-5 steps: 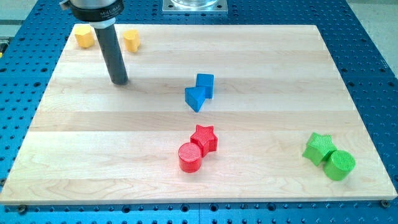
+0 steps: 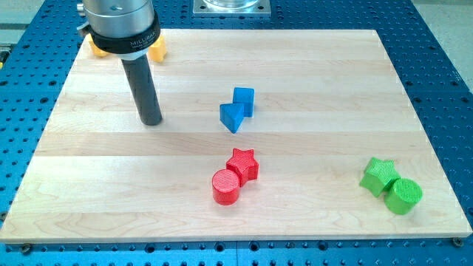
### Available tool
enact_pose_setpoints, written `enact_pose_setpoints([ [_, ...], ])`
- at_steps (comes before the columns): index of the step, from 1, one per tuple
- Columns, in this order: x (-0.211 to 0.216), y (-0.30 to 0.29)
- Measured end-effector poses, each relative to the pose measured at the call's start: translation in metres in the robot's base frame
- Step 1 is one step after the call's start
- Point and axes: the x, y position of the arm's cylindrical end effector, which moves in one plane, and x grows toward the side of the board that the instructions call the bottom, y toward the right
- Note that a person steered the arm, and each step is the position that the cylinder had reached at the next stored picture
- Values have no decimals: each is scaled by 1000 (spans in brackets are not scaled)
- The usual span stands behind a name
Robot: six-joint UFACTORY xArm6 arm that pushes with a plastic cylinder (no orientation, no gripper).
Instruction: Move your arm to the left of the red blocks
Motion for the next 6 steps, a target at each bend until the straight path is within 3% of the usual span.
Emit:
enact_pose_setpoints([
  [5,-1,-19],
  [6,22,-26],
])
